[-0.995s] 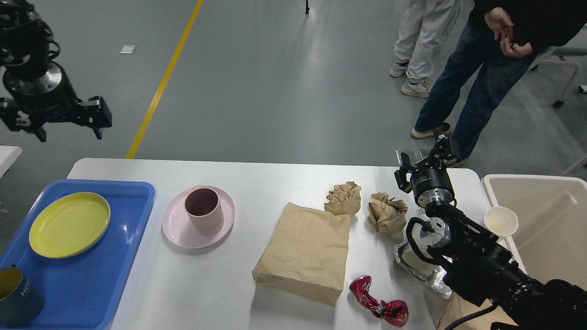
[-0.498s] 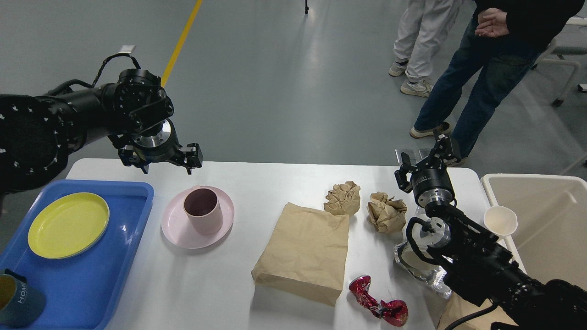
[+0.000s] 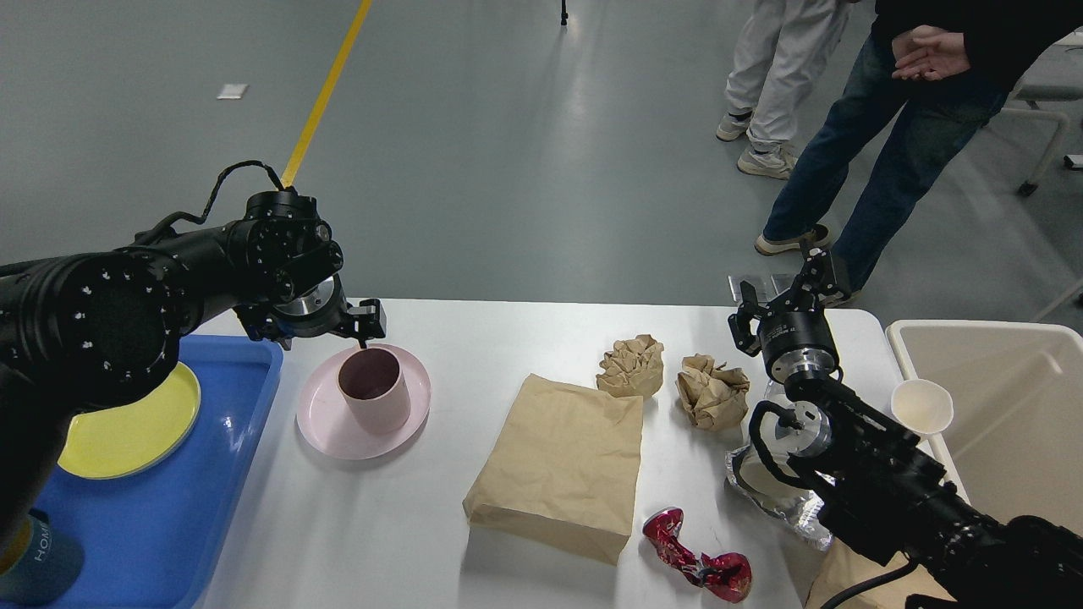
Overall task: Tidy desktop
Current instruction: 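Move the left gripper to the dark-red cup and grasp it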
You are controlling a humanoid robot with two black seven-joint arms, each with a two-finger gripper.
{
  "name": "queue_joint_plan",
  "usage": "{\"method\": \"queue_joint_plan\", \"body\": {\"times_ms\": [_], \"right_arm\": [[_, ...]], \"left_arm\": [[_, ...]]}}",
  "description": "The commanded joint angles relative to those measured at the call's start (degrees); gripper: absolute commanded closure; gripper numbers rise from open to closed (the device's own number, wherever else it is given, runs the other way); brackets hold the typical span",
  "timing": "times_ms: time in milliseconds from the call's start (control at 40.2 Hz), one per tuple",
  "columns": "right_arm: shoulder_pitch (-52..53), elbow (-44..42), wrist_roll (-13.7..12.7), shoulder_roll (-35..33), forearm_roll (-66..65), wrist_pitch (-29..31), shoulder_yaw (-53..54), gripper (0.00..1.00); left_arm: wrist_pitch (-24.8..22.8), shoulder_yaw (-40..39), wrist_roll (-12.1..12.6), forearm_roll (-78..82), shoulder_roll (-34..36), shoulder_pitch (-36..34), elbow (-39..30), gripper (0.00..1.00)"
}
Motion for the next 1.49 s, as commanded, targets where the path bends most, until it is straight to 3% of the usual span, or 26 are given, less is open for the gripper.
{"method": "queue_joint_plan", "body": {"times_ms": [0, 124, 348, 498, 597, 946, 1045, 1120, 1468], "right_arm": [[0.0, -0.05, 0.0, 0.0, -0.01, 0.0, 0.0, 0.0], [0.0, 0.04, 0.0, 0.0, -0.01, 0.0, 0.0, 0.0], [0.0, 0.04, 0.0, 0.0, -0.01, 0.0, 0.0, 0.0], [0.0, 0.04, 0.0, 0.0, -0.01, 0.0, 0.0, 0.0], [0.0, -0.05, 0.0, 0.0, -0.01, 0.0, 0.0, 0.0], [0.0, 0.04, 0.0, 0.0, -0.01, 0.0, 0.0, 0.0], [0.0, -0.05, 0.0, 0.0, -0.01, 0.0, 0.0, 0.0], [0.0, -0.05, 0.0, 0.0, -0.01, 0.0, 0.0, 0.0], [0.0, -0.05, 0.0, 0.0, -0.01, -0.08, 0.0, 0.0]], "left_arm": [[0.29, -0.85, 0.0, 0.0, 0.04, 1.65, 0.37, 0.05], [0.47, -1.03, 0.0, -0.09, -0.05, 3.32, 1.16, 0.05], [6.44, -3.75, 0.0, -0.09, 0.04, 6.31, 1.86, 0.06], [8.38, -4.99, 0.09, 0.0, 0.3, 7.72, 2.48, 0.13], [8.73, -5.07, 0.17, 0.08, 0.3, 8.51, 2.65, 0.24], [3.82, -5.34, 0.44, 0.0, 1.1, 8.69, 2.57, 0.78], [3.28, -5.34, 0.44, 0.0, 1.1, 8.69, 2.57, 0.87], [2.32, -5.34, 0.53, 0.0, 1.1, 8.69, 2.48, 1.0], [1.35, -6.66, 0.44, -0.09, 1.27, 8.25, 2.65, 1.0]]}}
